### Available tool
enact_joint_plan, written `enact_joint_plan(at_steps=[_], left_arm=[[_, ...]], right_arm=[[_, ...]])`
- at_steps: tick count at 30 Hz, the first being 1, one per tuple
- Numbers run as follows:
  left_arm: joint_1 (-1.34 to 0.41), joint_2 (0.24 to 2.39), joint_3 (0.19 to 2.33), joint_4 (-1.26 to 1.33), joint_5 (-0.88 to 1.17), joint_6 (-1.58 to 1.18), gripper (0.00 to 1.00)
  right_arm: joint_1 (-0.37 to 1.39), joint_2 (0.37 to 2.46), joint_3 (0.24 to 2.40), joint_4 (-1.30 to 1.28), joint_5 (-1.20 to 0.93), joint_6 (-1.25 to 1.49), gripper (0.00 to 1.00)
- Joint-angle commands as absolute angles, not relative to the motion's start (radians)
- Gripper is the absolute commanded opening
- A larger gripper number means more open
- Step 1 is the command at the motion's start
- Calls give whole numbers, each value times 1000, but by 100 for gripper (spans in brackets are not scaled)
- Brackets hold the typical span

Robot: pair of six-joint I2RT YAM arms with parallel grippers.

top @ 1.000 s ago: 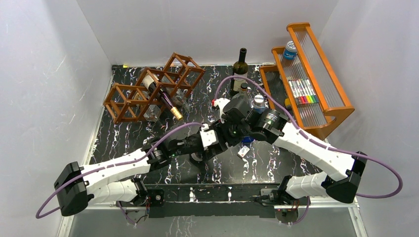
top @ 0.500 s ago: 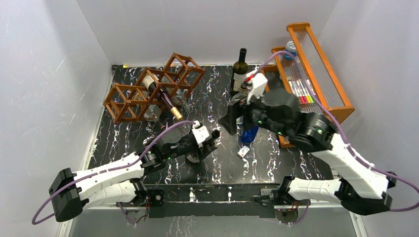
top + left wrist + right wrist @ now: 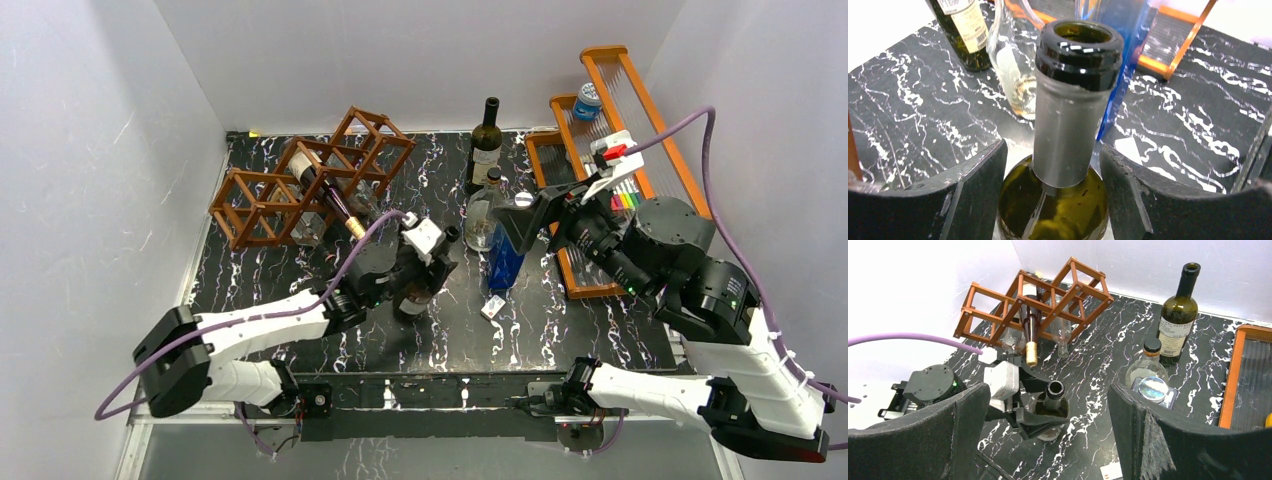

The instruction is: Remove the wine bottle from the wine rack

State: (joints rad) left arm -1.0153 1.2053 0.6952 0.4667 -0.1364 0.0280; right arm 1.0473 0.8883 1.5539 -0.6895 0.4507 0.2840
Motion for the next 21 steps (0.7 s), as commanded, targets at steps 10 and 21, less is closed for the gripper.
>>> enact_joint_plan(at_steps=[10, 21], left_arm=[[-997, 1458, 950, 859, -150, 27, 0], [-991, 1546, 1001, 807, -39, 54, 0]], right_arm=[[1049, 843, 1554, -675, 521, 279, 98], [1049, 837, 1539, -683, 527, 282, 98]])
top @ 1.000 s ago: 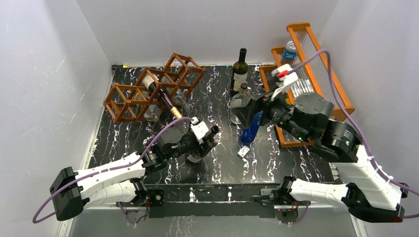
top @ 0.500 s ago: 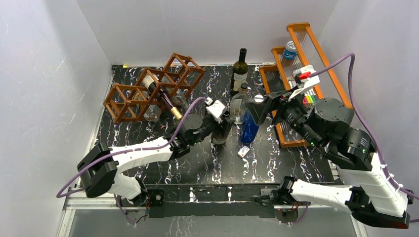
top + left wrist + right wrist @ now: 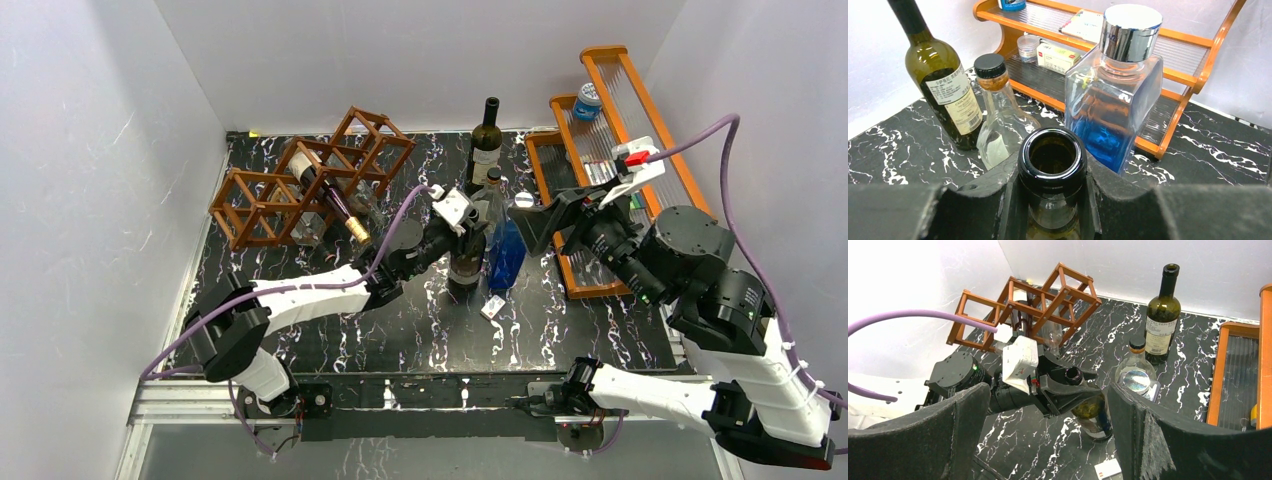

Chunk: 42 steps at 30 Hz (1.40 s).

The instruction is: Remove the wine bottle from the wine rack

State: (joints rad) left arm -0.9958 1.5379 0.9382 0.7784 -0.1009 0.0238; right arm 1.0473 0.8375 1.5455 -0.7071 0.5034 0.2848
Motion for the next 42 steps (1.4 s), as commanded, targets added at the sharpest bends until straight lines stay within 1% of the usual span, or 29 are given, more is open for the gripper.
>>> enact_joint_plan(at_steps=[1, 2, 3, 5, 6, 8, 13, 14, 16, 19, 20, 23, 24, 26, 27, 30, 31, 36, 42], left_arm=[[-991, 1549, 1012, 768, -33, 57, 0], [-991, 1549, 1021, 738, -35, 56, 9], [-991, 1547, 1025, 712, -35, 54, 23], [-991, 1534, 1019, 679, -35, 50, 61], [-991, 1521, 1013, 669, -36, 49, 70], [-991, 1493, 998, 639, -43, 49, 80], [-989, 1390, 970, 536, -68, 39, 96], [-987, 1358, 966, 508, -79, 35, 98], [-979, 1305, 965, 445, -91, 27, 98], [-906, 1192, 985, 216, -59, -25, 98], [-813, 1154, 991, 115, -7, -93, 98], [-632, 1080, 996, -29, 50, -157, 98], [-548, 1055, 1006, -90, 65, -165, 98], [-407, 1026, 1048, -208, 63, -176, 98], [-369, 1026, 1066, -235, 60, -182, 98], [-160, 1048, 1166, -403, 29, -237, 98], [-122, 1052, 1180, -432, 16, -251, 98], [-74, 1037, 1189, -482, -24, -277, 98], [-74, 996, 1182, -545, -92, -282, 98]], right_arm=[[1048, 838, 1535, -681, 528, 279, 98], [1048, 840, 1533, -680, 529, 275, 98], [1049, 843, 1533, -680, 529, 271, 98], [1049, 853, 1532, -680, 528, 264, 98], [1049, 859, 1534, -681, 527, 261, 98], [1049, 868, 1534, -677, 525, 257, 98], [1049, 886, 1532, -653, 516, 237, 98], [1049, 889, 1529, -647, 514, 232, 98], [1048, 899, 1524, -637, 510, 225, 98], [1049, 932, 1520, -613, 485, 214, 98], [1049, 953, 1522, -598, 475, 204, 98], [1049, 995, 1533, -572, 446, 186, 98], [1048, 1019, 1540, -562, 428, 175, 98], [1049, 1096, 1562, -546, 389, 145, 98], [1050, 1108, 1568, -544, 376, 141, 98], [1049, 1225, 1588, -503, 304, 113, 98], [1049, 1258, 1599, -496, 281, 111, 98], [1053, 1423, 1684, -495, 189, 118, 98], [1081, 1668, 1830, -563, 194, 176, 98]])
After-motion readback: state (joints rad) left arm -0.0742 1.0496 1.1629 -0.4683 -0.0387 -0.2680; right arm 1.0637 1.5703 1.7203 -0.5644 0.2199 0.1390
